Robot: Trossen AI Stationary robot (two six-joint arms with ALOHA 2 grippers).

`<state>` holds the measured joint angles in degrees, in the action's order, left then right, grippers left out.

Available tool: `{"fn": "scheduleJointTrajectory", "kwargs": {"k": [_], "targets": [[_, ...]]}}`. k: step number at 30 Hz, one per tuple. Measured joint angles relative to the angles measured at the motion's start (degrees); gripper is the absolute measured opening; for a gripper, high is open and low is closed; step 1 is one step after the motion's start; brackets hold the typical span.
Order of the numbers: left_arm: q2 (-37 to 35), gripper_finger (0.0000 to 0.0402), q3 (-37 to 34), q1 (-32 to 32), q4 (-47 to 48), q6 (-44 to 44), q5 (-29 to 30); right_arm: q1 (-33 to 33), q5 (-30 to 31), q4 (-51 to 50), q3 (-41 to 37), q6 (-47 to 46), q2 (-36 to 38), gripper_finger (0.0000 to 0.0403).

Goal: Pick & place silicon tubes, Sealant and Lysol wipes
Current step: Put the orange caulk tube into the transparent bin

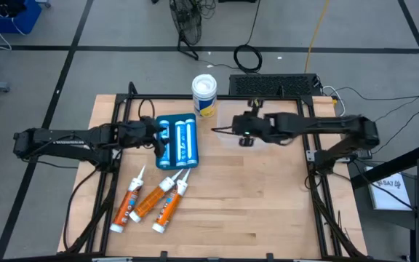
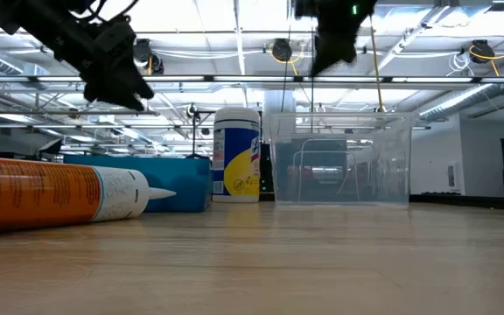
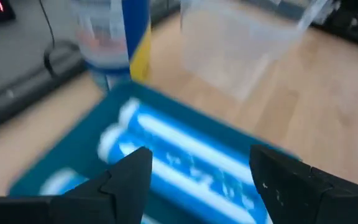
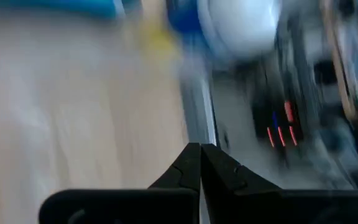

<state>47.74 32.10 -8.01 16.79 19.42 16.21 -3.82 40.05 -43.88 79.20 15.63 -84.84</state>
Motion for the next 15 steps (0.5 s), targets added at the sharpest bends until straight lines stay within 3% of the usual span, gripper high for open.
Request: {"fn": "scheduleJointTrajectory", "kwargs": {"k": [6,8,12,15], "targets": [[0.0,0.0253,0.0,2.7,8.9,6.2,-12.6,4.2,-21.7,30.7,-10.6,11.6,7.5,0.0],[0.1,0.0246,0.5,5.4,13.4,10.9,-15.3,4.9,-26.5,40.5,-16.0,14.5,9.2,0.0],[2.0,0.0235,3.7,12.0,24.2,21.5,-18.3,5.9,-28.0,58.5,-26.4,19.5,10.5,0.0],[4.3,0.0228,6.7,17.0,27.3,29.9,-22.6,5.9,-28.0,70.0,-32.5,21.1,10.4,0.0]]}}
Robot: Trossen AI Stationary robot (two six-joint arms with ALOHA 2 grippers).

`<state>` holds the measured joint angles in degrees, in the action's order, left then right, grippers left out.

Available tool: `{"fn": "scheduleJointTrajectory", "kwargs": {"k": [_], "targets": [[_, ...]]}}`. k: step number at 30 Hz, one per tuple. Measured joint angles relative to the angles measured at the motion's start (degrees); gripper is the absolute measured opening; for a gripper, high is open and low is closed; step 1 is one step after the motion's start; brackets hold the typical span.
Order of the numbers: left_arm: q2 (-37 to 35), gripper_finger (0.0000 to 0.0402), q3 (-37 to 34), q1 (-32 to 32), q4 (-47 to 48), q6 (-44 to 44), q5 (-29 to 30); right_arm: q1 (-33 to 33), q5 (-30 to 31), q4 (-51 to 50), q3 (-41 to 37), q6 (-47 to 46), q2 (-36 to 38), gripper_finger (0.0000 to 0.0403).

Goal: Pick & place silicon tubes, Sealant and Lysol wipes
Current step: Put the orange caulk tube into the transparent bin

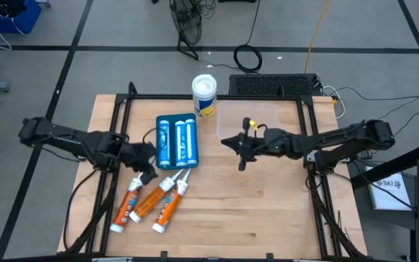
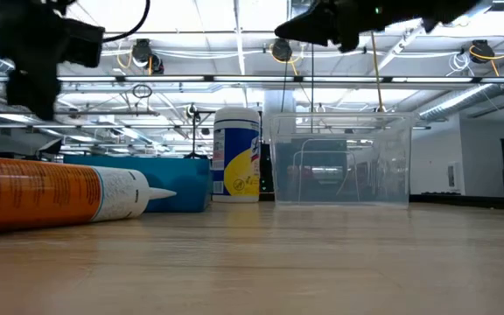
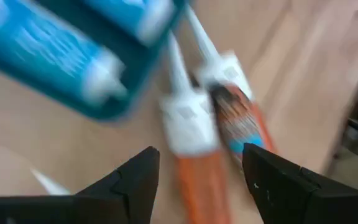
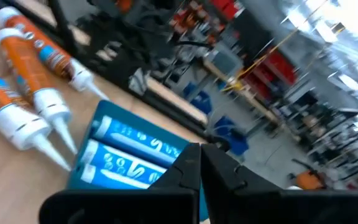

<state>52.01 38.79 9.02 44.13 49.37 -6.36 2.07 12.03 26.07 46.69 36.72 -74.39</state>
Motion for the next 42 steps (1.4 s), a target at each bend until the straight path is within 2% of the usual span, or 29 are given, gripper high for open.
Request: {"fn": "scheduleJointTrajectory", "kwargs": {"k": [4,9,16,23,30,42], "targets": [[3.8,0.022,3.5,6.9,1.3,9.9,-2.2,-0.1,-0.1,10.3,-6.1,-0.2,-0.4,0.0],[9.4,0.0208,6.3,13.9,9.0,23.9,-2.9,-0.1,-0.1,19.1,-11.6,-0.9,-0.3,0.0],[14.8,0.0191,6.5,18.3,17.4,38.9,-5.0,-0.1,-0.2,24.1,-15.8,-1.9,-0.4,0.0],[19.5,0.0193,6.5,19.7,19.5,41.9,-5.2,-0.1,-0.2,24.0,-17.5,-5.7,-0.4,0.0],[24.9,0.0182,6.5,22.0,19.7,44.3,-8.8,-0.1,-0.3,24.1,-17.8,-7.6,-0.4,0.0],[32.9,0.0168,6.7,26.5,19.2,50.8,-9.0,-0.1,-0.3,24.6,-17.8,-8.4,-0.4,0.0]]}}
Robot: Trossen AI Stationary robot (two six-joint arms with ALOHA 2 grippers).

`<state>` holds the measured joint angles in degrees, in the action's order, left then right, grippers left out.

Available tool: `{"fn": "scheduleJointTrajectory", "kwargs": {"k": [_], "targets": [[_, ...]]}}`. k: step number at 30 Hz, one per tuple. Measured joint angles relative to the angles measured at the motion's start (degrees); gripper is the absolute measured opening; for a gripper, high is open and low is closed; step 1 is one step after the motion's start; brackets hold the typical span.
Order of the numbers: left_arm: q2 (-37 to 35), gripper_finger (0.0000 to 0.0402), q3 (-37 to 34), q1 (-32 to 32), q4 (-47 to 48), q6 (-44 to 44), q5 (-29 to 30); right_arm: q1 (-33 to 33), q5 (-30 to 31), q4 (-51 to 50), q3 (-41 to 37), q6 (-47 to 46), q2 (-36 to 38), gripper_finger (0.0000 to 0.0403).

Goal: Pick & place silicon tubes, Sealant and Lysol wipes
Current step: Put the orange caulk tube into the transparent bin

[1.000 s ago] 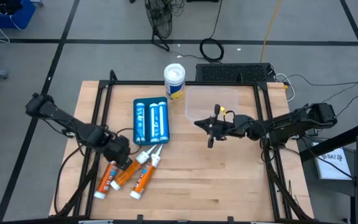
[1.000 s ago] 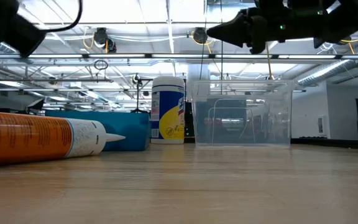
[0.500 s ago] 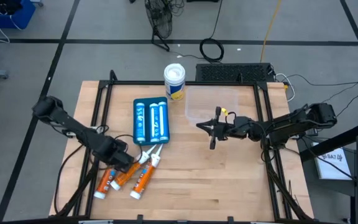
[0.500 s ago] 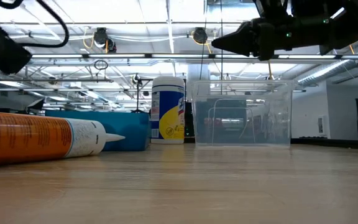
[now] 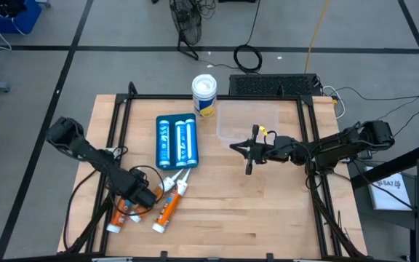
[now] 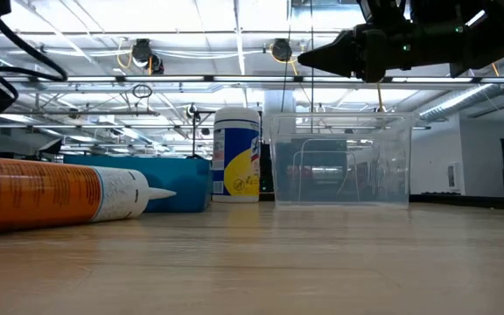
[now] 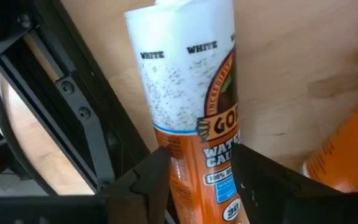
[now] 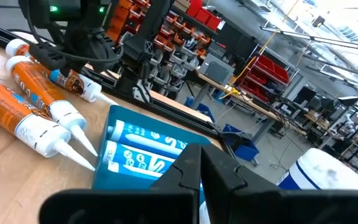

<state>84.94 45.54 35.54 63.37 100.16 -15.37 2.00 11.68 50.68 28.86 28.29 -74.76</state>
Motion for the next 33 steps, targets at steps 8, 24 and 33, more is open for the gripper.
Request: {"fn": "scheduleJointTrajectory", "kwargs": {"k": [8,24,33], "targets": [[3.1,0.0212,-0.1,0.6,0.0,2.4,0.4,0.0,0.0,-0.1,0.0,-0.2,0.0,0.0],[2.8,0.0288,-6.5,0.5,-16.1,-2.7,5.1,0.0,-0.1,-0.2,0.0,0.0,0.0,0.0],[2.8,0.0219,-6.4,0.4,-14.7,-10.6,6.3,0.0,-0.1,0.6,0.0,-0.1,0.0,0.0]]}}
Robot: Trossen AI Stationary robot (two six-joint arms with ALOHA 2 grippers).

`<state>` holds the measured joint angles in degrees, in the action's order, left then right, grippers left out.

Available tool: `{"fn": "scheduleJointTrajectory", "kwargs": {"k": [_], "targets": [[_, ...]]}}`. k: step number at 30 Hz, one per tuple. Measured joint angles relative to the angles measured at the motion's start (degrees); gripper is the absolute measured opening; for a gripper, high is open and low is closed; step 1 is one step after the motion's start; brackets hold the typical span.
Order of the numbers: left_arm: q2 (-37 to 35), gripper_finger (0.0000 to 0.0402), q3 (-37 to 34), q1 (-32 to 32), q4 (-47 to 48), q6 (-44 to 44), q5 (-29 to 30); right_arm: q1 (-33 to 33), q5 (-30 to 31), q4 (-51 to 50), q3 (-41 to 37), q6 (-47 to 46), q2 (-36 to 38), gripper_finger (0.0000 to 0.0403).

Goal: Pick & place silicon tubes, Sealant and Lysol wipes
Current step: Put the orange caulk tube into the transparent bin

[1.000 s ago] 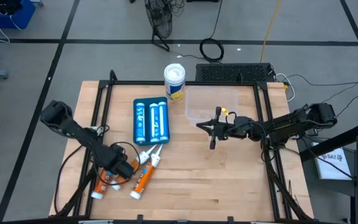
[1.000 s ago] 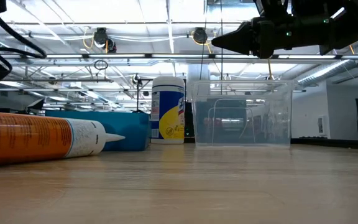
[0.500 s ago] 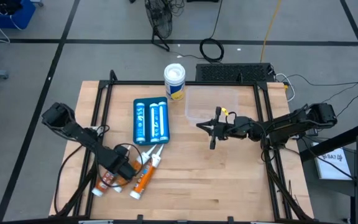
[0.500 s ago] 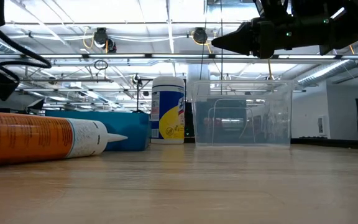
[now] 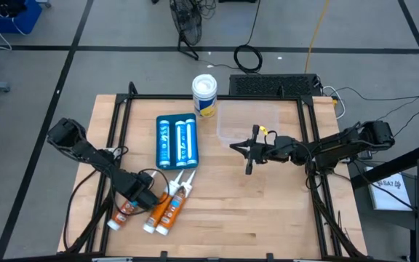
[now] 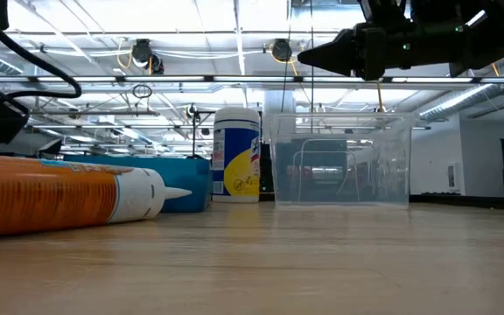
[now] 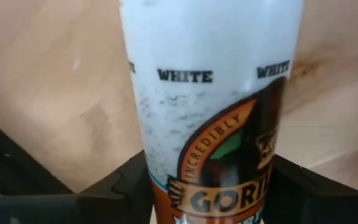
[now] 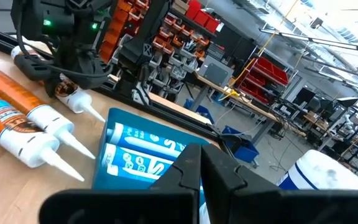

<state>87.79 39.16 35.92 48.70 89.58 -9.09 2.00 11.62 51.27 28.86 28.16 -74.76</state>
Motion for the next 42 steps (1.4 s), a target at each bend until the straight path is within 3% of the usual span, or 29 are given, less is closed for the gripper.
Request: {"fn": "scheduleJointTrajectory", "kwargs": {"k": [9,19,25,31,33,37,42], "targets": [[0.8,0.0213,6.6,-0.6,6.4,-14.9,11.9,0.0,0.0,0.8,0.0,-0.4,0.0,0.0],[0.5,0.0213,20.1,-2.5,16.7,-24.6,16.6,0.0,0.1,0.8,0.0,-2.0,0.0,0.0],[0.5,0.0212,29.0,-2.6,17.8,-36.2,31.0,0.0,0.1,0.7,0.0,-2.4,0.0,0.0],[0.3,0.0211,37.9,-4.4,16.6,-52.8,54.0,0.0,0.1,0.4,0.0,-4.5,0.0,0.0],[0.3,0.0211,39.5,-6.1,14.2,-58.7,58.8,0.0,0.2,-0.2,0.0,-5.0,0.0,0.0],[0.3,0.0211,40.1,-11.2,3.5,-72.8,59.7,0.0,0.2,-1.1,0.0,-5.3,0.0,0.0],[0.3,0.0211,40.1,-19.0,-12.5,-91.7,47.8,0.0,0.2,-1.4,0.0,-6.5,0.0,0.0]]}}
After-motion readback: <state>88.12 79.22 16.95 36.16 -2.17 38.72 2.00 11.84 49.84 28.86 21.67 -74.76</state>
